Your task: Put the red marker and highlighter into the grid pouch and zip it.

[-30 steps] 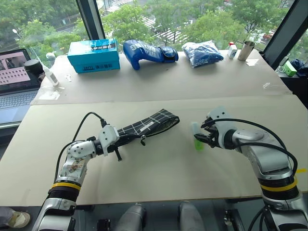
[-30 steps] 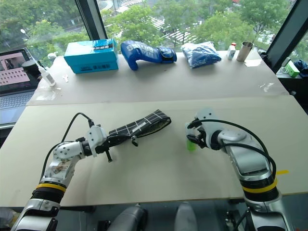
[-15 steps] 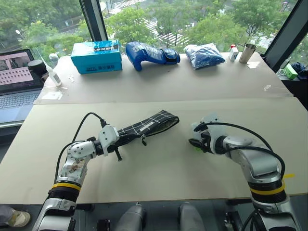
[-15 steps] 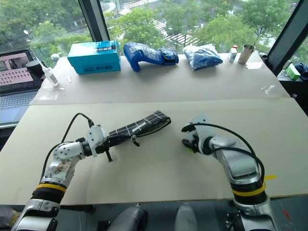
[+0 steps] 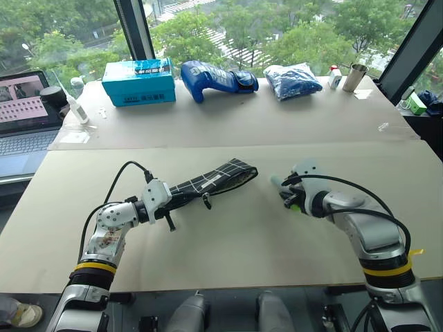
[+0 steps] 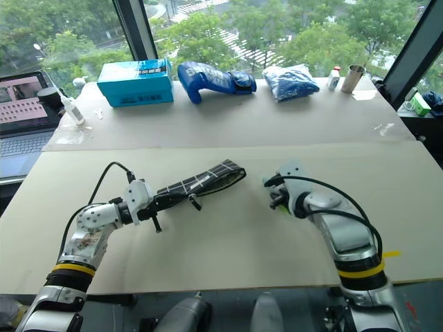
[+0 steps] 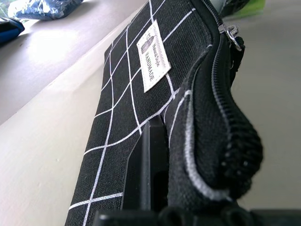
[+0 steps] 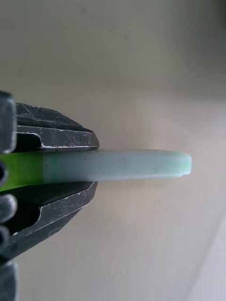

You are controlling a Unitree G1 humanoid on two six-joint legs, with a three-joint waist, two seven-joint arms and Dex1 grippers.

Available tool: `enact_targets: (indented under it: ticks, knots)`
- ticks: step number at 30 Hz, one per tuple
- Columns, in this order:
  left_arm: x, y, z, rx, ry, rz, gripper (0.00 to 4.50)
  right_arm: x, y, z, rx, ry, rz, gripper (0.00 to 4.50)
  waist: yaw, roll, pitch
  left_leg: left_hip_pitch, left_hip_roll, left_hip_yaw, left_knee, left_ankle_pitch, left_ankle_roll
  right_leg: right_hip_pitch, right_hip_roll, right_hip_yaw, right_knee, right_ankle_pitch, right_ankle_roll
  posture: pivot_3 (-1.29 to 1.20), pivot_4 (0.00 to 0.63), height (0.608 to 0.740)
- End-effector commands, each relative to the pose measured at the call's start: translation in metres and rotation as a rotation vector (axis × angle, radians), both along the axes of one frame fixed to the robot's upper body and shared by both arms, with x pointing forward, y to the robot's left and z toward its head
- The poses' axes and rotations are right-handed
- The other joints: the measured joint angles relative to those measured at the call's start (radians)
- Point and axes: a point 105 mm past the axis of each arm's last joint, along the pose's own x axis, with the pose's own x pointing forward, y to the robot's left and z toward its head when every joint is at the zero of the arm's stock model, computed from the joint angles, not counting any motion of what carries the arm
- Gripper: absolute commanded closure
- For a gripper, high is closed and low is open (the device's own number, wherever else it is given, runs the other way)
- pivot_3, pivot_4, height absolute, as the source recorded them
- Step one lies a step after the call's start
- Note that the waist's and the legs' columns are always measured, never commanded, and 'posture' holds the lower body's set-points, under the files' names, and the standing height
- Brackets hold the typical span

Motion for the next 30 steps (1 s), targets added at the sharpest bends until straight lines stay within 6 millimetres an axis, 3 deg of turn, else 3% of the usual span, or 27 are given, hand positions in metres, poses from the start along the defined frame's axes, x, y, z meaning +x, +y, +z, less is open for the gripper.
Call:
enact_targets:
  ticks: [1, 3, 7, 12, 19, 30]
  knots:
    - [0.002, -0.002, 0.01, -0.001, -0.036, -0.014, 4.5, -0.006, 0.016, 0.096, -0.054, -0.392, 0.22, 4.06, -0.001, 0.0, 0.0, 0.0, 0.0, 0.0, 0.0, 0.0, 0.0, 0.0, 0.0, 0.0, 0.0, 0.0, 0.0, 0.0, 0.15, 0.74]
    - [0.003, -0.002, 0.01, -0.001, -0.036, -0.014, 4.5, -0.018, 0.028, 0.112, -0.103, -0.458, 0.352, 4.06, -0.001, 0.0, 0.0, -0.001, 0.0, 0.001, -0.001, 0.0, 0.0, -0.001, 0.0, 0.0, -0.001, 0.0, 0.0, 0.0, 0.15, 0.74]
    - [0.002, -0.003, 0.01, -0.004, -0.038, -0.012, 4.5, -0.033, 0.043, 0.121, -0.185, -0.504, 0.524, 4.06, -0.002, 0.0, 0.0, 0.0, 0.002, 0.003, -0.001, -0.001, 0.001, 0.001, 0.002, -0.001, -0.003, 0.0, 0.0, 0.0, 0.15, 0.74]
    - [0.0, -0.003, 0.009, -0.006, -0.034, -0.013, 4.5, -0.06, 0.061, 0.104, -0.309, -0.443, 0.756, 4.06, 0.0, 0.0, 0.0, -0.002, 0.001, 0.004, -0.001, -0.001, 0.001, 0.0, 0.001, -0.001, -0.003, 0.0, 0.0, 0.0, 0.15, 0.74]
    - [-0.001, -0.002, 0.008, -0.005, -0.032, -0.015, 4.5, -0.05, 0.058, 0.077, -0.676, -0.533, 0.827, 4.06, 0.0, 0.0, 0.0, -0.001, 0.001, 0.004, -0.001, -0.001, 0.001, 0.0, 0.001, -0.001, -0.003, 0.0, 0.0, 0.0, 0.15, 0.74]
    - [0.001, -0.002, 0.011, -0.003, -0.038, -0.018, 4.5, -0.044, 0.068, 0.042, -0.838, -0.527, 0.921, 4.06, 0.0, 0.0, 0.0, -0.001, 0.001, 0.005, -0.001, 0.0, 0.0, -0.001, 0.001, -0.001, -0.003, 0.0, 0.0, 0.0, 0.15, 0.74]
